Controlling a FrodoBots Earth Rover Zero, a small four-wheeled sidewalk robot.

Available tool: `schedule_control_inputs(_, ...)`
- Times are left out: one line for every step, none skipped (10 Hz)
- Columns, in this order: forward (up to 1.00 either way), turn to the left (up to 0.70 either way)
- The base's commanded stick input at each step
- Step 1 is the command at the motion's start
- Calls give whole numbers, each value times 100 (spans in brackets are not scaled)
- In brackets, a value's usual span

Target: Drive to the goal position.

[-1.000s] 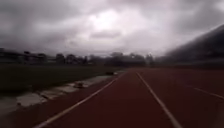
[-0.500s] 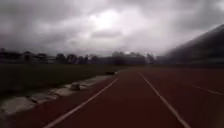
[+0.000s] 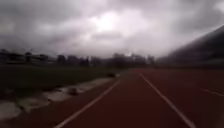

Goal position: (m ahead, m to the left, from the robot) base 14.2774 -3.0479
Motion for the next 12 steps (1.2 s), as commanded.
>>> schedule_control_inputs(70, 0)
schedule_control_inputs(70, 0)
schedule_control_inputs(70, 0)
schedule_control_inputs(70, 0)
schedule_control_inputs(70, 0)
schedule_control_inputs(70, 0)
schedule_control_inputs(70, 0)
schedule_control_inputs(70, 0)
schedule_control_inputs(70, 0)
schedule_control_inputs(70, 0)
schedule_control_inputs(70, 0)
schedule_control_inputs(70, 0)
